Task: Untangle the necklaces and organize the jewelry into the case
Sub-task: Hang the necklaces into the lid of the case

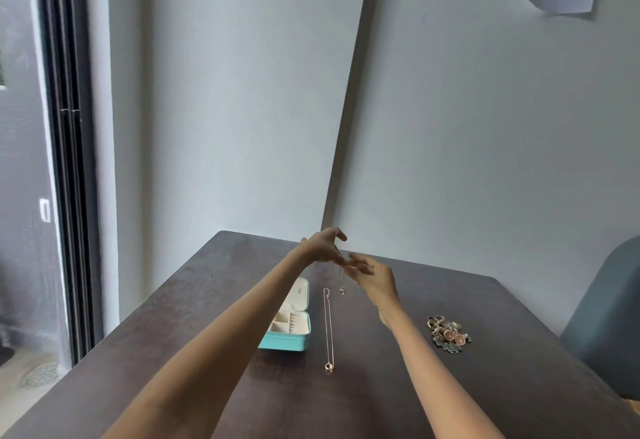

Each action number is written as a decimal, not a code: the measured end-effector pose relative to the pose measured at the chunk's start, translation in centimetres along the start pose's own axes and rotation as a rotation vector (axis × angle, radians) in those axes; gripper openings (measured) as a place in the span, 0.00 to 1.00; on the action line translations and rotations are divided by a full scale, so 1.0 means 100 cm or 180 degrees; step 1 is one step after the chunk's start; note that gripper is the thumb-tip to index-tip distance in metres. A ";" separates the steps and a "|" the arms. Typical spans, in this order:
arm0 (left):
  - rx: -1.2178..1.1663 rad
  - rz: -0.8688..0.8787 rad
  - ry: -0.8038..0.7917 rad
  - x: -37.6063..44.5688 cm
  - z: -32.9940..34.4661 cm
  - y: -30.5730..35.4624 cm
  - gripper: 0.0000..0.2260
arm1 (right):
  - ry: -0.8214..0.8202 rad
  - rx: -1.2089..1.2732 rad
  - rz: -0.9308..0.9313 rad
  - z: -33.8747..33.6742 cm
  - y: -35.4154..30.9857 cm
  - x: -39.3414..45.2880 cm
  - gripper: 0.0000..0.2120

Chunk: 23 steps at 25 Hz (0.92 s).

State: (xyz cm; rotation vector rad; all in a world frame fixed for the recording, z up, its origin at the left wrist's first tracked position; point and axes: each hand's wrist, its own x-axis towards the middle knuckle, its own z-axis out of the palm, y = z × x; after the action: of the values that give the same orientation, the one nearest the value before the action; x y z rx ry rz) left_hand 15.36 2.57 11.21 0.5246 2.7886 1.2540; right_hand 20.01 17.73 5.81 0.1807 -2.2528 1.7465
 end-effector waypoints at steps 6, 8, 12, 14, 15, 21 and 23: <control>0.0330 0.0006 -0.0033 0.004 -0.010 -0.003 0.23 | -0.0199 -0.0416 -0.0432 0.008 -0.012 0.007 0.10; 0.0181 0.0013 -0.0209 0.001 -0.015 -0.005 0.23 | -0.0331 -0.0621 -0.0567 0.008 -0.014 0.008 0.10; -0.0144 0.0012 -0.0313 -0.008 -0.021 -0.013 0.24 | -0.0553 -0.0767 -0.0631 0.011 -0.013 0.009 0.10; -0.0179 0.0021 -0.0356 -0.011 -0.022 -0.017 0.24 | -0.0552 -0.0845 -0.0619 0.012 -0.014 0.009 0.09; -0.0191 0.0022 -0.0360 -0.011 -0.023 -0.019 0.24 | -0.0516 -0.0879 -0.0609 0.013 -0.015 0.008 0.08; -0.0421 0.0015 -0.0287 -0.016 -0.033 -0.031 0.21 | -0.0279 -0.1119 -0.0647 0.024 -0.016 0.007 0.05; -0.0563 -0.0044 -0.0296 -0.020 -0.034 -0.037 0.18 | -0.0176 -0.1104 -0.0581 0.031 -0.015 0.008 0.03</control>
State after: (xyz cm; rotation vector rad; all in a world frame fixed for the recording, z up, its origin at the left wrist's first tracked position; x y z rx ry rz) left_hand 15.57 -2.78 10.52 0.5356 2.5701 1.4169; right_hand 19.23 14.43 6.77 0.3506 -2.4481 1.2530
